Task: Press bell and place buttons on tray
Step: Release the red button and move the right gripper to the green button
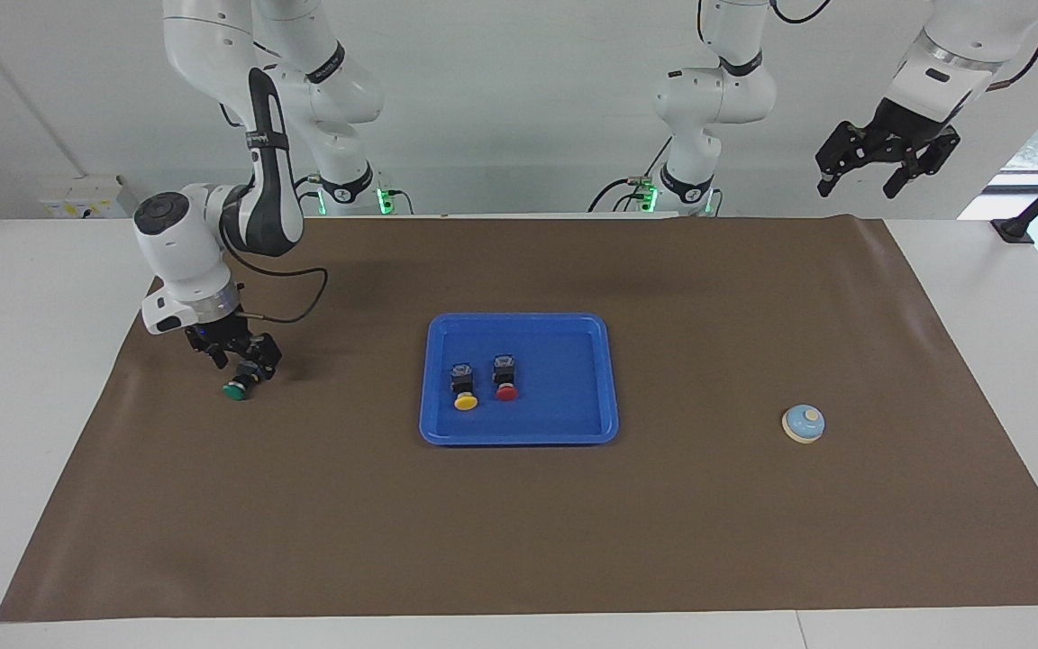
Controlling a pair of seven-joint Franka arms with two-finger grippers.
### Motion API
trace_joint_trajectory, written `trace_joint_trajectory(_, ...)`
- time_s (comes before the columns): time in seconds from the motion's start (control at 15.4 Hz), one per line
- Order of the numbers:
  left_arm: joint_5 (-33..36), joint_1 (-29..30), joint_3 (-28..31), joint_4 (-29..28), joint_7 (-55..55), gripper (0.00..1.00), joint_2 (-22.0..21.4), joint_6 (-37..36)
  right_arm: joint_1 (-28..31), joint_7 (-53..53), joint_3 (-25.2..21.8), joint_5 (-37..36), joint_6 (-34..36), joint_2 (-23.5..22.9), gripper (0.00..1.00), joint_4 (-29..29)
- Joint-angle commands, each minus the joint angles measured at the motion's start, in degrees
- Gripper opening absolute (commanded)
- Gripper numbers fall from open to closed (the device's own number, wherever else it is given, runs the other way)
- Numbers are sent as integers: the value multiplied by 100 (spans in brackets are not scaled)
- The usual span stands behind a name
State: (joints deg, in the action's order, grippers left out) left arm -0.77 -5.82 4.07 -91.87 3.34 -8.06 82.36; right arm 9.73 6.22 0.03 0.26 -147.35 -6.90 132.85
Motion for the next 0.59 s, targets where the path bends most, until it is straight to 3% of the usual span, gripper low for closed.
trace_joint_trajectory(0.0,182,-112,50,-60,-71,100,-64,-45,222,-182,76,-61,-259,-163,100,57)
trace_joint_trajectory(0.26,182,-112,50,-60,-71,100,-64,-45,249,-218,76,-61,-321,-198,98,66)
trace_joint_trajectory(0.33,182,-112,50,-60,-71,100,-64,-45,249,-227,76,-61,-321,-198,87,66)
trace_joint_trajectory(0.46,182,-112,50,-60,-71,100,-64,-45,249,-192,76,-61,-321,-198,49,66)
trace_joint_trajectory(0.52,182,-112,50,-60,-71,100,-64,-45,240,-174,85,-61,-312,-198,35,66)
